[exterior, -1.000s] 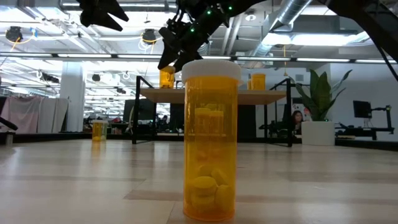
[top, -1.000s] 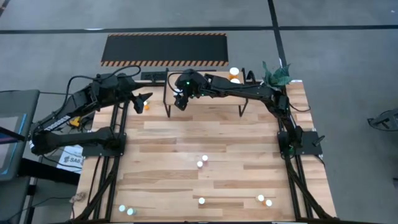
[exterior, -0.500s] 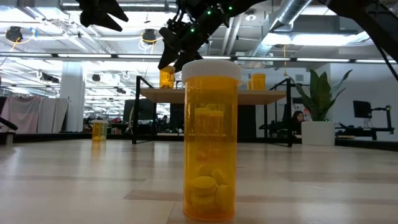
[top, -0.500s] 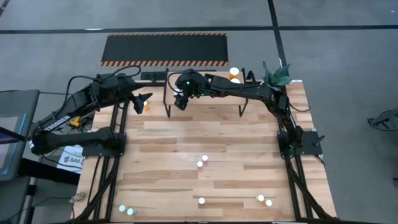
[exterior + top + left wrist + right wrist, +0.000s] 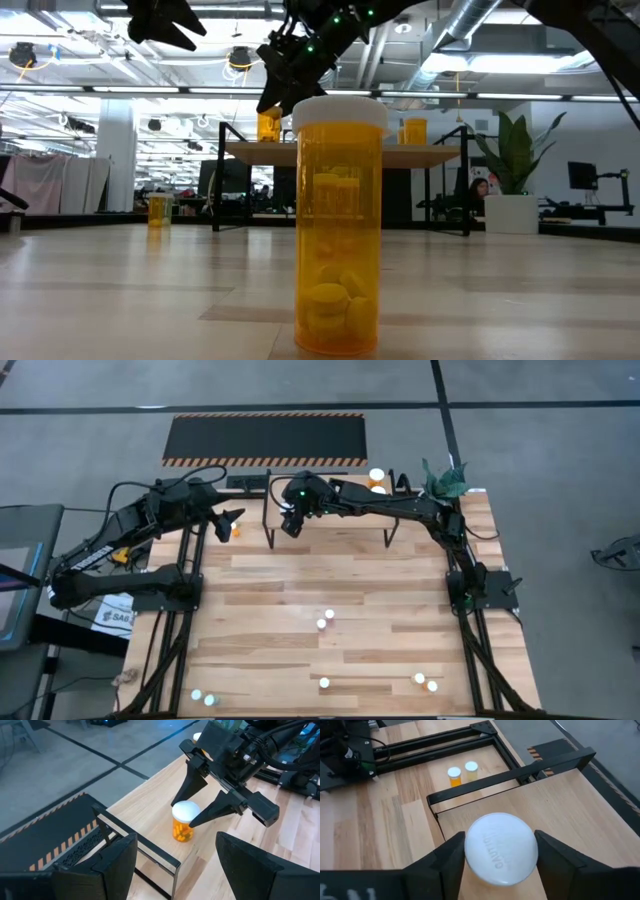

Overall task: Pick and place medicine bottles onto shelf by color
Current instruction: Put the large orange pill bottle on the shelf aligned with the other large orange pill bottles

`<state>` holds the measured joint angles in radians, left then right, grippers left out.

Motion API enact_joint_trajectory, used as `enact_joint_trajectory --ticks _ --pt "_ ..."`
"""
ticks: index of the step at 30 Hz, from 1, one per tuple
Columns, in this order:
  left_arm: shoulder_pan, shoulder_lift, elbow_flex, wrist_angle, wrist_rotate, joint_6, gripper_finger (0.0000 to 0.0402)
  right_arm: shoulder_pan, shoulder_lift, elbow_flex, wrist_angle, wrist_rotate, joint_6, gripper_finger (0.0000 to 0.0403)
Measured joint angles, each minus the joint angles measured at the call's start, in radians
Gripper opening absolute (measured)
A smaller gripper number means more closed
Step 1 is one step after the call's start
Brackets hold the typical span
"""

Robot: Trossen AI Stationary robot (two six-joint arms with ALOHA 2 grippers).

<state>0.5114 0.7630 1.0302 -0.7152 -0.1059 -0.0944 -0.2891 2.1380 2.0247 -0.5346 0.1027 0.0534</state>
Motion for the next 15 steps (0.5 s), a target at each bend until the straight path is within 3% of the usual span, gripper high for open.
enact_joint_trajectory --ticks 7,15 --pt "0.000 0.000 0.000 -0.004 -0.006 0.004 0.0258 0.002 -0.004 0.000 -0.004 0.000 -0.002 0.0222" --pt "0.000 0.000 0.000 -0.007 -0.012 0.004 0.0258 0.003 -0.109 0.000 -0.127 -0.003 -0.018 0.0216"
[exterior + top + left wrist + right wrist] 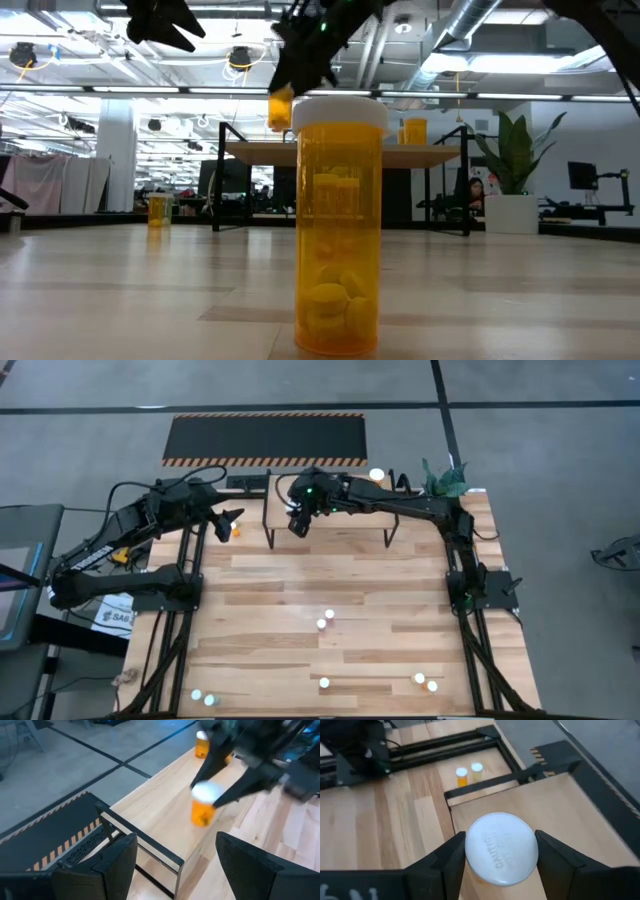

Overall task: Pick and place medicine bottles onto shelf by color
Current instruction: Put the large orange pill bottle on the shelf aligned with the other large orange pill bottles

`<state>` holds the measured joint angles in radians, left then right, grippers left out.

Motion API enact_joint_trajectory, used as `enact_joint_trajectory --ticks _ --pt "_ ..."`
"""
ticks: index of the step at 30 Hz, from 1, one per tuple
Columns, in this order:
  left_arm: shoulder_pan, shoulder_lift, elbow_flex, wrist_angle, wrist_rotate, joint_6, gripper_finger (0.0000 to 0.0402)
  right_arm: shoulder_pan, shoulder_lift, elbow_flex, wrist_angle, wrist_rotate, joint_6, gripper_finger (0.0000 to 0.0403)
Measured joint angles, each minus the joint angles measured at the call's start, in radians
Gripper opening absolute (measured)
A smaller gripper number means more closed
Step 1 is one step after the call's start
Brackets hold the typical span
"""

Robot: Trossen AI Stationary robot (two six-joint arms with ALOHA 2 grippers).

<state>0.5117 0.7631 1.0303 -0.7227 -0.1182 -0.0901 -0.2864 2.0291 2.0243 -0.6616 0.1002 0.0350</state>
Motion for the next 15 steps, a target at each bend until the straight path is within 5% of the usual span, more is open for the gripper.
enact_joint_trajectory --ticks 11,15 --pt "0.000 0.005 0.000 0.038 0.000 -0.001 0.0258 -0.023 -0.146 -0.002 -0.384 0.005 -0.020 0.0218" --pt "0.000 0.005 0.000 0.041 -0.002 -0.016 0.0258 -0.028 -0.230 -0.112 -0.406 0.014 -0.013 0.0212"
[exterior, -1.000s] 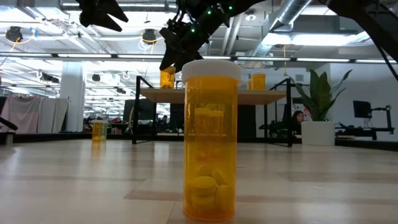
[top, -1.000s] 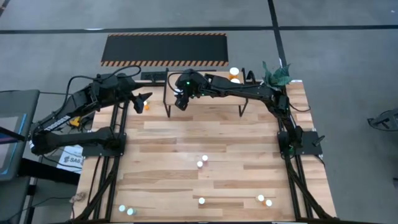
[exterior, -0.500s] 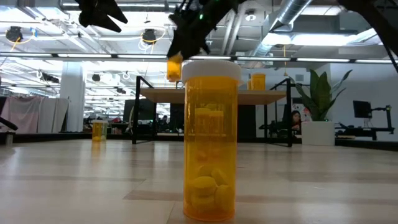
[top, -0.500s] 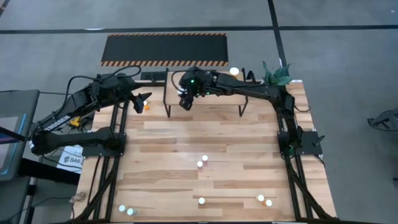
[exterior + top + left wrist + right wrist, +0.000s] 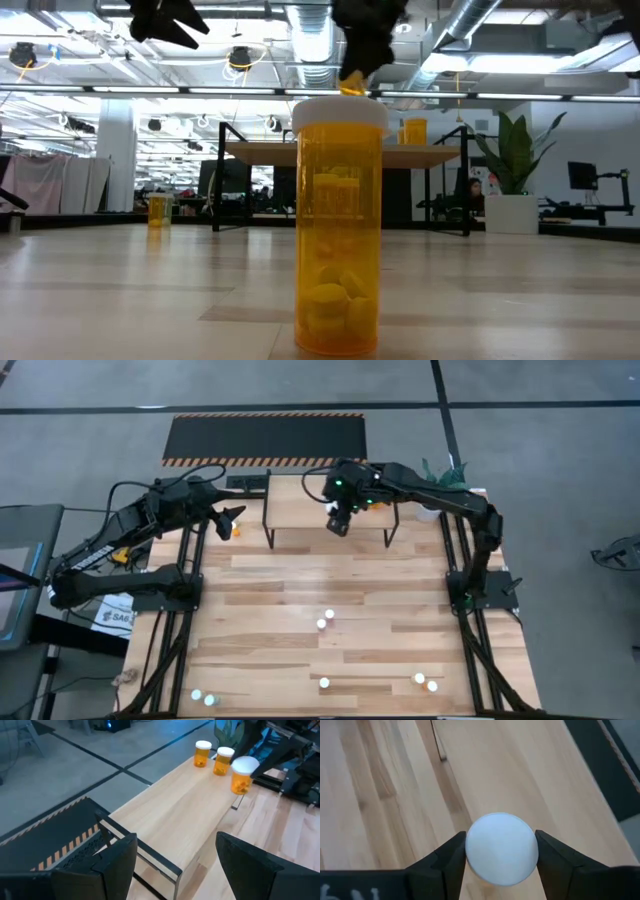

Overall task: Pick and place medicine bottles onto shelf by color
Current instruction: Put the large orange pill bottle on the shelf aligned with the other large orange pill bottles

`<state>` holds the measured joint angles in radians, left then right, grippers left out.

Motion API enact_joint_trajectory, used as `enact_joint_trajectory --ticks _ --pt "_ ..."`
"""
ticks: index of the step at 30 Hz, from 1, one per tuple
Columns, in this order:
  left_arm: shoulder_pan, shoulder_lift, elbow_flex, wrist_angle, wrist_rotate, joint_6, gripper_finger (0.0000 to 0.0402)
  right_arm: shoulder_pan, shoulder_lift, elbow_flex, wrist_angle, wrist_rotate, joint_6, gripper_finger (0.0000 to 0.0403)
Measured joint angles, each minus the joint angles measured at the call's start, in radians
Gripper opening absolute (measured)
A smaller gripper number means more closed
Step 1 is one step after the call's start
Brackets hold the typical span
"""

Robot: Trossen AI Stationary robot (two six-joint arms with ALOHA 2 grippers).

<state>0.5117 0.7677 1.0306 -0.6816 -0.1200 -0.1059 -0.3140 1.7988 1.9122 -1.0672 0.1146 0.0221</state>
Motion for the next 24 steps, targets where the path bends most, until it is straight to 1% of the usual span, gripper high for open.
enact_joint_trajectory --ticks 3,7,11,13,16,19,24 --pt "0.000 0.000 0.000 0.000 0.000 -0.012 0.0258 -0.003 -0.102 -0.151 0.015 0.030 0.023 0.0213" --pt "0.000 0.000 0.000 0.000 -0.016 -0.022 0.0258 -0.005 -0.244 -0.369 0.100 0.083 0.079 0.0221" --pt "0.000 0.010 0.000 0.000 -0.026 -0.042 0.0258 -0.015 -0.374 -0.544 0.263 0.142 0.135 0.0222" --pt "0.000 0.016 0.000 0.005 -0.026 -0.050 0.0258 -0.024 -0.415 -0.618 0.347 0.176 0.164 0.0221" --pt "0.000 0.021 0.000 0.003 -0.026 -0.069 0.0258 -0.044 -0.454 -0.699 0.412 0.184 0.194 0.0220" --pt "0.000 0.026 0.000 0.003 -0.026 -0.082 0.0258 -0.057 -0.470 -0.750 0.421 0.185 0.208 0.0223" --pt "0.000 0.025 0.000 0.003 -0.027 -0.096 0.0258 -0.061 -0.483 -0.792 0.440 0.206 0.217 0.0221"
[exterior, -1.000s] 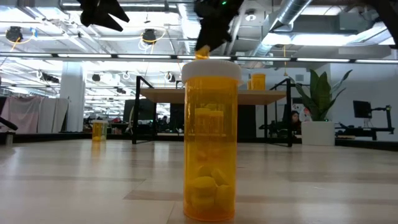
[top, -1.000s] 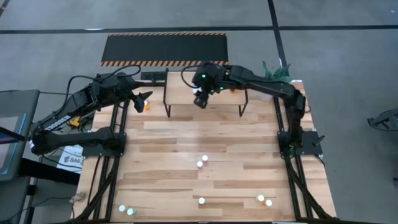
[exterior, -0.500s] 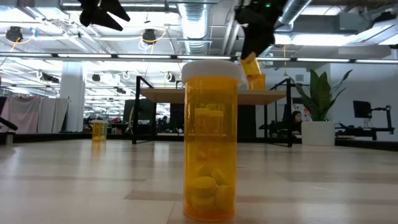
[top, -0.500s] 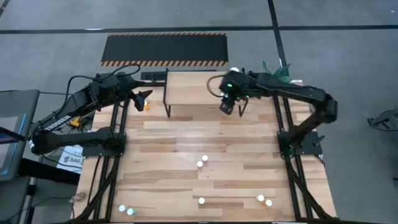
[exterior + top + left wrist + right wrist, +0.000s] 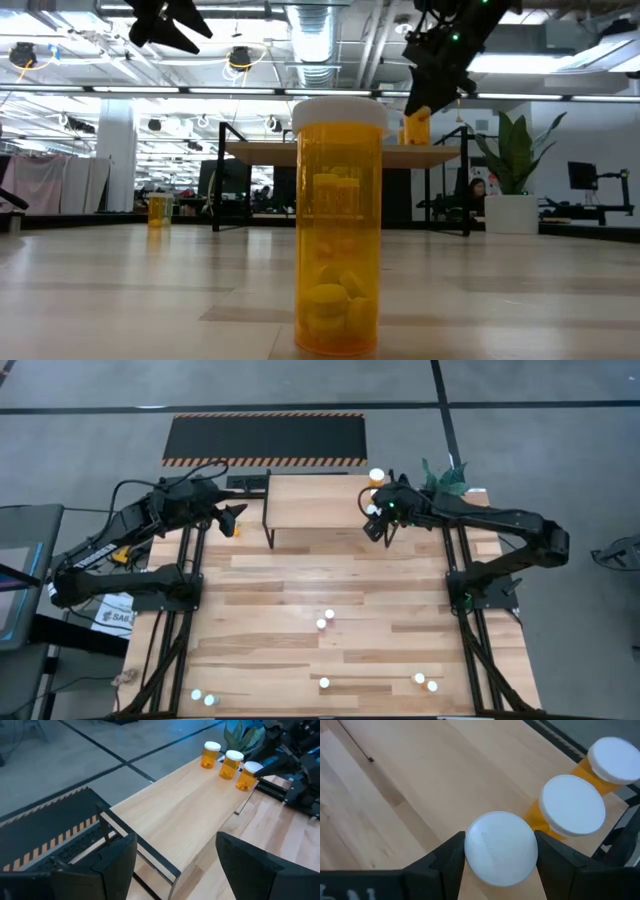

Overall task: Pick and place medicine bottles onto shelf by color
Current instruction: Put the large orange pill bottle on the shelf aligned with the other large orange pill bottles

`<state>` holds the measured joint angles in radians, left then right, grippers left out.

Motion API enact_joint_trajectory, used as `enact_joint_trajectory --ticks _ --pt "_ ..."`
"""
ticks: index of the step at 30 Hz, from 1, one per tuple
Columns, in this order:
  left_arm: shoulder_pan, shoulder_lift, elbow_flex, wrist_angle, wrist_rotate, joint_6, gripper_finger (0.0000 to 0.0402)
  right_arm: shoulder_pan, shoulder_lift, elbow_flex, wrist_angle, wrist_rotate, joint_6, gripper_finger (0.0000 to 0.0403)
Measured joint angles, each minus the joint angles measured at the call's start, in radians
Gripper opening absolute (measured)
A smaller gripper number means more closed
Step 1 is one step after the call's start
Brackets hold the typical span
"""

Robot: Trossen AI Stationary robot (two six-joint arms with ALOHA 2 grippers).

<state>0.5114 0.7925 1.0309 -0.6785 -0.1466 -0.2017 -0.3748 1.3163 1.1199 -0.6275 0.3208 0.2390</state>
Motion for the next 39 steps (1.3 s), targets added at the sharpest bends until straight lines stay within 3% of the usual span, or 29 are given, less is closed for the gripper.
enact_joint_trajectory --ticks 18,39 --pt "0.000 0.000 0.000 0.002 -0.011 -0.032 0.0258 -0.009 -0.059 -0.007 -0.047 0.016 -0.021 0.0224" --pt "0.000 0.000 0.000 0.016 -0.019 -0.031 0.0258 -0.002 -0.020 -0.006 -0.024 0.009 0.000 0.0228"
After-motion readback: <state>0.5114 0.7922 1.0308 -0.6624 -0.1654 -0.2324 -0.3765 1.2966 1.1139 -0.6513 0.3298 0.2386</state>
